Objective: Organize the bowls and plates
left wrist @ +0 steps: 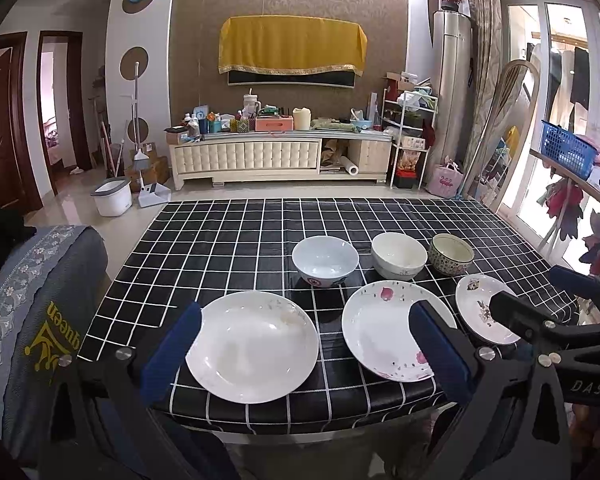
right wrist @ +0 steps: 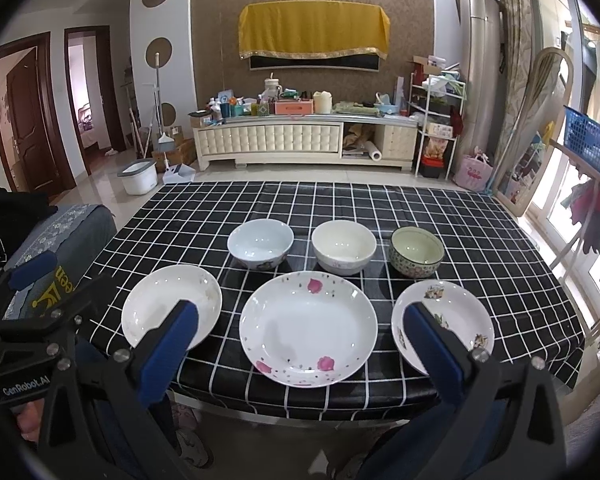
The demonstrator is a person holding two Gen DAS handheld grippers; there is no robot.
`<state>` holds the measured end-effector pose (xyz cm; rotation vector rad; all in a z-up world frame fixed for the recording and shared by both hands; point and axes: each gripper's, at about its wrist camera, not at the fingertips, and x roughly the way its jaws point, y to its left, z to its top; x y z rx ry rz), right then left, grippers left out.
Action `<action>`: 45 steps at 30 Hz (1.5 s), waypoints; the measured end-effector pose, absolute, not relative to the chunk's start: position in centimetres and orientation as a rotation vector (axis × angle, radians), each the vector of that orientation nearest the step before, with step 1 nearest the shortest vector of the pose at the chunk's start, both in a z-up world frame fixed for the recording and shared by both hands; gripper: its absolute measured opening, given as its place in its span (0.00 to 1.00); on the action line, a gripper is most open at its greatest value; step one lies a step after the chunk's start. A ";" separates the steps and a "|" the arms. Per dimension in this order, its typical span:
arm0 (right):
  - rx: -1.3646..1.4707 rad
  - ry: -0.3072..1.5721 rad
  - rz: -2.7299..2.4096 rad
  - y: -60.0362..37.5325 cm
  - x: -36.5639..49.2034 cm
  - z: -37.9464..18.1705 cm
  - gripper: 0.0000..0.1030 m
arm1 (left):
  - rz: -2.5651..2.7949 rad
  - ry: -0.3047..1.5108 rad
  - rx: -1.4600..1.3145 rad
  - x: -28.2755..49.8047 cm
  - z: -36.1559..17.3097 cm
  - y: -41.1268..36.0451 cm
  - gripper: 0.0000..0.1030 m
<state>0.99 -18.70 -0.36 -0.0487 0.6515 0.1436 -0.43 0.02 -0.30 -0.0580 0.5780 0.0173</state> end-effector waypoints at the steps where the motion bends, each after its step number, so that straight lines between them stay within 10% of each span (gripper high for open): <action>1: -0.049 0.652 0.144 -18.7 1.0 -0.4 1.00 | 0.018 0.577 -0.058 -0.5 -0.3 0.0 1.00; 45: -0.088 0.666 0.205 -13.9 8.6 0.2 1.00 | 0.149 0.680 -0.093 5.5 -1.0 7.3 1.00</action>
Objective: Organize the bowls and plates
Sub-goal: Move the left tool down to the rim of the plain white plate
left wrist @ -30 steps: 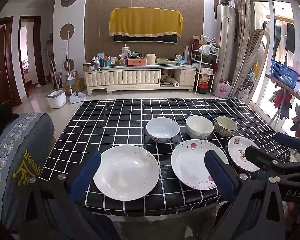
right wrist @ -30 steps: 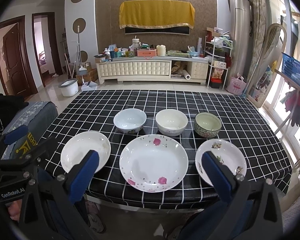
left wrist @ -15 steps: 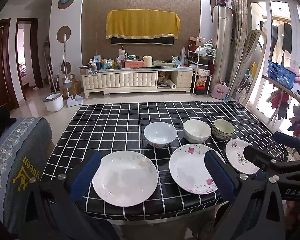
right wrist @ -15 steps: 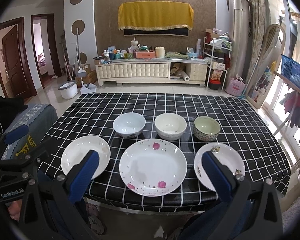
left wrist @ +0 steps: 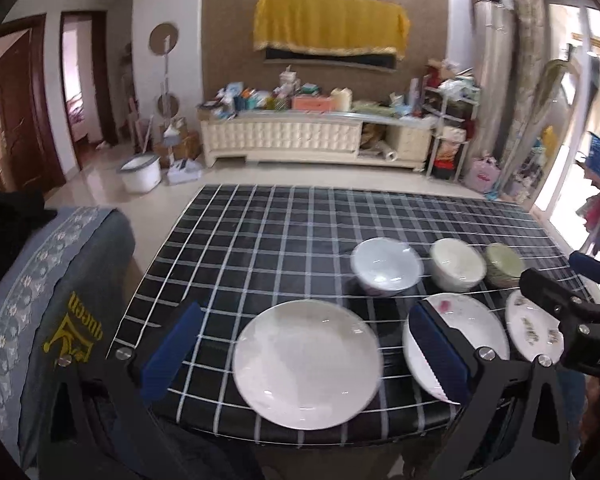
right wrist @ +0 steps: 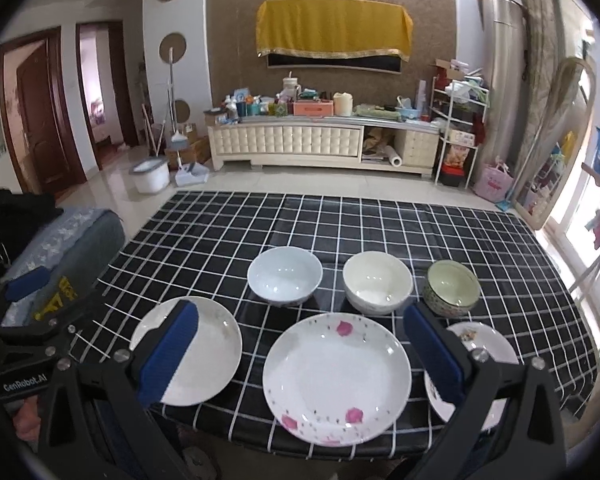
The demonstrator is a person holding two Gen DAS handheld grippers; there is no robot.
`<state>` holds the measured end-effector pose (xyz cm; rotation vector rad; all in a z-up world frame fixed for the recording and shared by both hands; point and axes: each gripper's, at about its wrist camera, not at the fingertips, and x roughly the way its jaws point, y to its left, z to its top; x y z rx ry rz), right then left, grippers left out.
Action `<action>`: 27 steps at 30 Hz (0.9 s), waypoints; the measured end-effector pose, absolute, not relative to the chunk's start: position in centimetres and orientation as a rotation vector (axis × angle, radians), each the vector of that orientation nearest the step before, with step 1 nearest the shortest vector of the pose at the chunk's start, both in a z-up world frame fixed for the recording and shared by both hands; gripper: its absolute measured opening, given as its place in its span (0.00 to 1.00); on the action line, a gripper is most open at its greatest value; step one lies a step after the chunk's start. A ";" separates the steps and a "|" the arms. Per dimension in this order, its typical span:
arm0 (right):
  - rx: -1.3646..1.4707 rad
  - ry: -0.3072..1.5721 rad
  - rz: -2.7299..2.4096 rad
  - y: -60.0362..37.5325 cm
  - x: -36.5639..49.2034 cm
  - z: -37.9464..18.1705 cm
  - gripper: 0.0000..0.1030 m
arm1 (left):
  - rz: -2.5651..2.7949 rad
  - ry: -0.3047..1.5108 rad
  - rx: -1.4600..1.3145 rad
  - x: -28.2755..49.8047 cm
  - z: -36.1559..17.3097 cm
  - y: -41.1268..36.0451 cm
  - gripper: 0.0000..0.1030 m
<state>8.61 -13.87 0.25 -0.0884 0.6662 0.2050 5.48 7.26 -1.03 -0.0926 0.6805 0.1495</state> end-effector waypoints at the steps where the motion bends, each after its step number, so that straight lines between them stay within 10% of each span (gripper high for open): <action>1: -0.107 0.683 0.219 -12.9 9.3 -0.3 1.00 | 0.158 0.692 -0.097 5.8 -1.4 7.7 1.00; 17: -0.189 0.942 0.321 -6.1 15.9 -9.1 1.00 | 0.158 0.911 -0.217 11.1 -10.0 14.1 0.99; 21: -0.204 0.990 0.315 -5.6 16.7 -11.3 0.93 | 0.142 0.967 -0.234 11.9 -12.5 14.4 0.67; 27: -0.210 1.048 0.362 -4.6 17.7 -13.8 0.74 | 0.132 1.055 -0.269 12.8 -15.8 15.1 0.53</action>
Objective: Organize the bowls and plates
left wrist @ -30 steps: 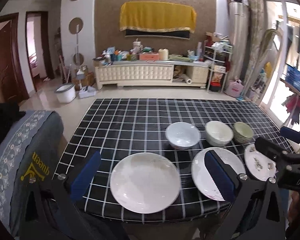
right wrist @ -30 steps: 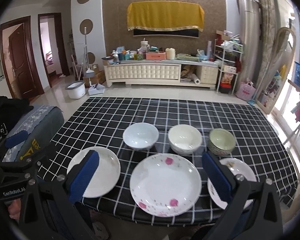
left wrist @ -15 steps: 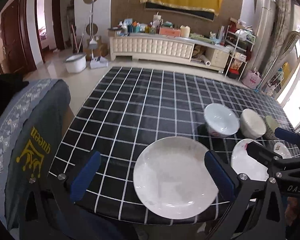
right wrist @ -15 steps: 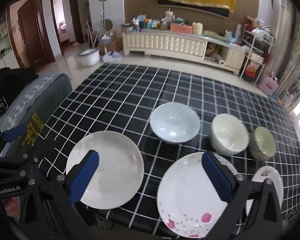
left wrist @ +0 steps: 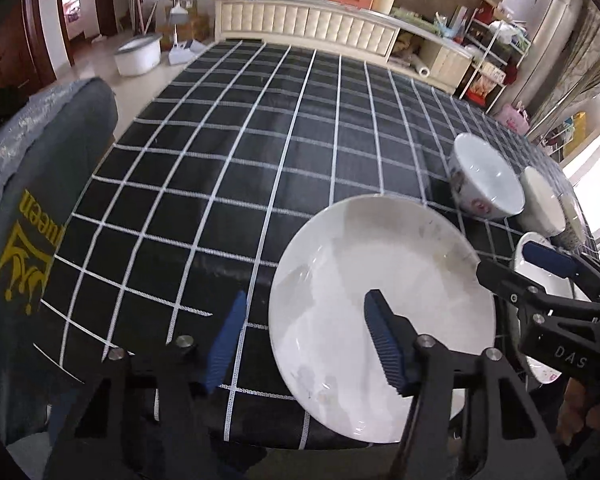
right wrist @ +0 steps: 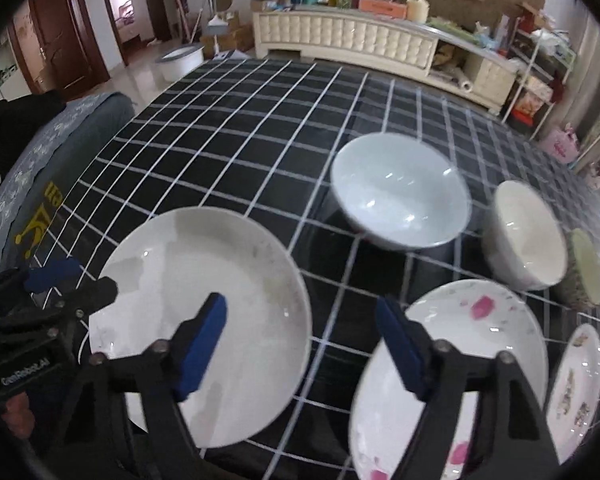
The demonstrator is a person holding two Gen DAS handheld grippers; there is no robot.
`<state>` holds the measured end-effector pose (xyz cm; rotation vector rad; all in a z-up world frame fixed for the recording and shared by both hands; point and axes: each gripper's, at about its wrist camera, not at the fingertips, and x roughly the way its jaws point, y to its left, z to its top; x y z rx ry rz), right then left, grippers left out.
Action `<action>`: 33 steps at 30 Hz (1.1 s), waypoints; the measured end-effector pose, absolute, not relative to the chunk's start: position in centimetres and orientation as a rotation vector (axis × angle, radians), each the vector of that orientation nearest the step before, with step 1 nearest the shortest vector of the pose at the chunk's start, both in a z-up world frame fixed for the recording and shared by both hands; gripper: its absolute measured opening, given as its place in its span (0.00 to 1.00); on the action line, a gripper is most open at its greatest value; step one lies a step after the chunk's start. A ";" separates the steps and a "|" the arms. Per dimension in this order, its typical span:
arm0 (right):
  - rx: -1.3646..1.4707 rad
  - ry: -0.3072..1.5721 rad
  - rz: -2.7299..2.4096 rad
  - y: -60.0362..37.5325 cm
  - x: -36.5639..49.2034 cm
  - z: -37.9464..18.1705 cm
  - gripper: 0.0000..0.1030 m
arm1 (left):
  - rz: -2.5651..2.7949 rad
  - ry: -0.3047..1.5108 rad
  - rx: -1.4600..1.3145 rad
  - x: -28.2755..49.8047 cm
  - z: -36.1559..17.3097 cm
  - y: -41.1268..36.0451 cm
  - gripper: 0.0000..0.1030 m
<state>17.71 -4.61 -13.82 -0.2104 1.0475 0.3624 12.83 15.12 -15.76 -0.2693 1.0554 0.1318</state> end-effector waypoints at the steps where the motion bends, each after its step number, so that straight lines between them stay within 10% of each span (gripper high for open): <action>1: -0.210 1.057 0.366 -4.5 17.8 -14.1 0.72 | 0.135 1.064 -0.268 12.9 -16.1 15.1 0.52; 6: -0.202 1.098 0.362 -4.4 18.3 -15.8 0.66 | 0.140 1.129 -0.275 13.4 -17.5 15.3 0.34; 33: -0.177 1.091 0.325 -4.8 17.2 -16.5 0.34 | 0.145 1.118 -0.258 12.8 -17.3 14.5 0.21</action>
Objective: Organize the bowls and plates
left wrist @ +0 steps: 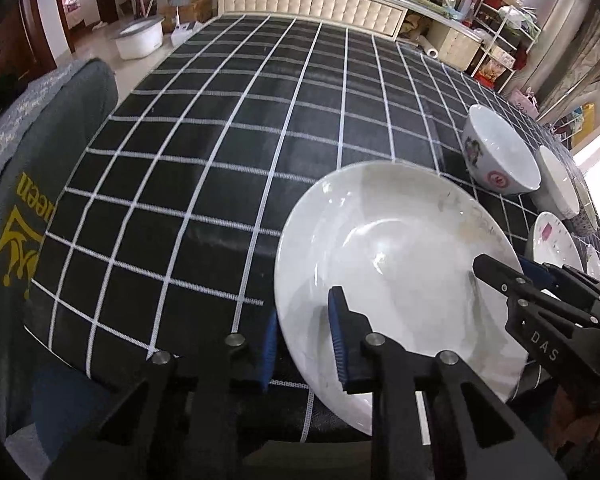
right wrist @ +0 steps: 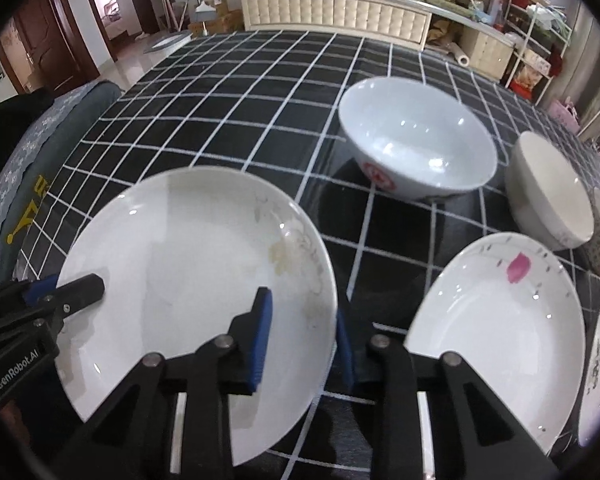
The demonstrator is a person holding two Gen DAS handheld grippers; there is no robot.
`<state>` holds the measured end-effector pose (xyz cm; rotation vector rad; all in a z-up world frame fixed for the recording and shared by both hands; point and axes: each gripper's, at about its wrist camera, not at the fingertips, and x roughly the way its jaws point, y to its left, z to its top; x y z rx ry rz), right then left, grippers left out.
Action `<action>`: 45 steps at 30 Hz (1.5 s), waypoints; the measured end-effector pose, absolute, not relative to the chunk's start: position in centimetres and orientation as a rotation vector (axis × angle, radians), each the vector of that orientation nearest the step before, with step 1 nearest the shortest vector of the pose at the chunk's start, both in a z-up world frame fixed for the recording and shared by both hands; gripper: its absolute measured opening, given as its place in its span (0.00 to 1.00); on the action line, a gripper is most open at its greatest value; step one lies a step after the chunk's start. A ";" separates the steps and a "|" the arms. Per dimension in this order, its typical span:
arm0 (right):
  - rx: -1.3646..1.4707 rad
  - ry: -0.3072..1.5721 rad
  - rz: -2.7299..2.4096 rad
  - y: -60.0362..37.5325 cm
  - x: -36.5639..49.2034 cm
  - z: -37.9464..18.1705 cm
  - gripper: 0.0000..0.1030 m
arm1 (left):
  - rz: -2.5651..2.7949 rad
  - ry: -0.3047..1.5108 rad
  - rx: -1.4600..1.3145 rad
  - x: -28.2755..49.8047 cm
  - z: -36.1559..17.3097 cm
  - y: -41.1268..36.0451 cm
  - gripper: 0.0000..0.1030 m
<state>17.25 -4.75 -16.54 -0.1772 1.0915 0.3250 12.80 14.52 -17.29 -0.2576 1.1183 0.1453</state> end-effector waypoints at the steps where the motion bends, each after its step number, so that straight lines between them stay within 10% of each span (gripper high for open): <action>1: -0.178 1.085 0.324 -4.7 17.3 -16.4 0.34 | 0.147 1.113 -0.245 12.9 -17.1 14.4 0.21; 45: -0.080 0.963 0.223 -12.9 12.3 -10.5 0.32 | 0.035 0.945 -0.144 9.3 -9.3 6.1 0.20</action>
